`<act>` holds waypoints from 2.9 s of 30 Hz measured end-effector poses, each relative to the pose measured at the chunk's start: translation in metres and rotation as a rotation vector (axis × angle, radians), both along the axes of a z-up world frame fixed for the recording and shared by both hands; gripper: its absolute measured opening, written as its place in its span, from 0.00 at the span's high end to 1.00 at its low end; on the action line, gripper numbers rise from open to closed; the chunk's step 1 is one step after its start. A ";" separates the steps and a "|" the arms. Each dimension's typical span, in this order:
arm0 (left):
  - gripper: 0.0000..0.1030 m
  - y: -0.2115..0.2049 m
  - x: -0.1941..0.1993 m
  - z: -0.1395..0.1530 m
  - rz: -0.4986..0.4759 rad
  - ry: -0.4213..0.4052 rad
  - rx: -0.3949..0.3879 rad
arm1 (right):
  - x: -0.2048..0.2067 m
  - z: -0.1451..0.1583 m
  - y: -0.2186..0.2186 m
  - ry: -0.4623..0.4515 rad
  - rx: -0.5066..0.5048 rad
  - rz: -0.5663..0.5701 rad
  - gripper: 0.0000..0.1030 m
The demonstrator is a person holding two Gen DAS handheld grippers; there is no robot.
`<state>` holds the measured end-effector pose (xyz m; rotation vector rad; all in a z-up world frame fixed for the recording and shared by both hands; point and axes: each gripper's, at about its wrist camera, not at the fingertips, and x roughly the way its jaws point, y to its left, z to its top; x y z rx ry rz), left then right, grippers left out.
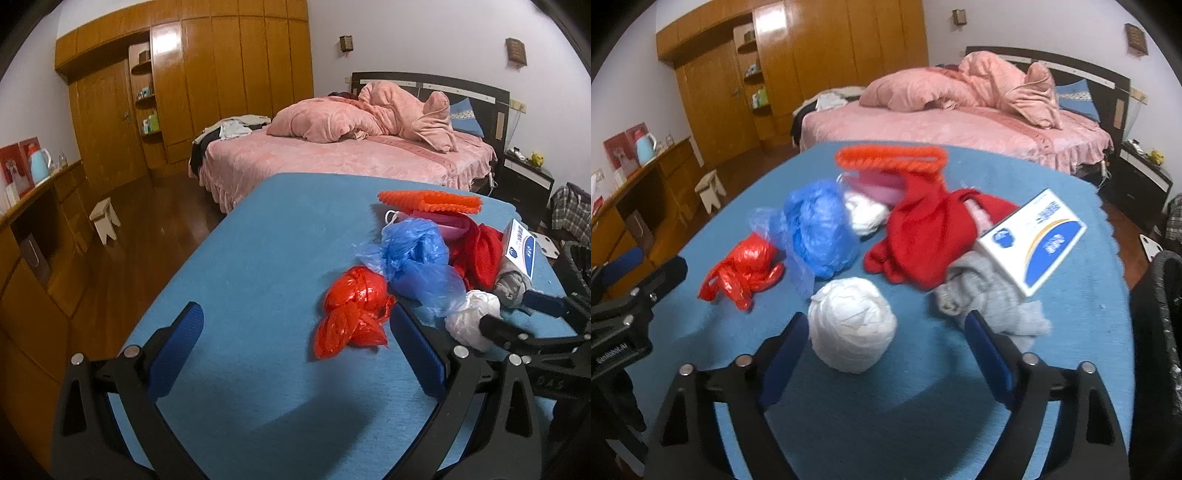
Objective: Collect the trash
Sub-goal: 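Grasp the red plastic bag with the left tool while the right tool grasps the white tissue ball, then carry both items over the bin and open both tools to drop them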
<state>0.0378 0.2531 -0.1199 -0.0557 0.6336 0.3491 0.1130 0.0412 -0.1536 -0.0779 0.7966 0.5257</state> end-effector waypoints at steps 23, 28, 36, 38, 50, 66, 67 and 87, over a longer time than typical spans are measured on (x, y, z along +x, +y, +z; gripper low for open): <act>0.41 -0.011 0.062 -0.045 -0.112 0.161 -0.120 | 0.006 0.015 -0.030 0.038 0.069 0.027 0.69; 0.70 -0.011 0.067 -0.051 -0.150 0.190 -0.161 | 0.003 0.020 -0.034 0.024 0.064 0.030 0.69; 0.74 -0.021 0.044 -0.032 -0.144 0.120 -0.145 | -0.001 0.029 -0.048 0.006 0.089 0.016 0.69; 0.75 -0.025 0.035 -0.026 -0.152 0.109 -0.148 | -0.002 0.031 -0.052 0.001 0.095 0.012 0.69; 0.75 -0.094 0.014 0.016 -0.303 0.027 -0.139 | -0.012 0.049 -0.115 -0.041 0.125 -0.096 0.69; 0.74 -0.257 0.070 0.049 -0.647 -0.065 -0.194 | -0.008 0.067 -0.284 -0.127 0.115 -0.488 0.69; 0.74 -0.269 0.073 0.051 -0.669 -0.067 -0.196 | -0.008 0.066 -0.294 -0.127 0.113 -0.511 0.69; 0.29 -0.397 0.107 0.040 -0.886 -0.037 -0.227 | -0.026 0.048 -0.403 -0.146 0.079 -0.759 0.28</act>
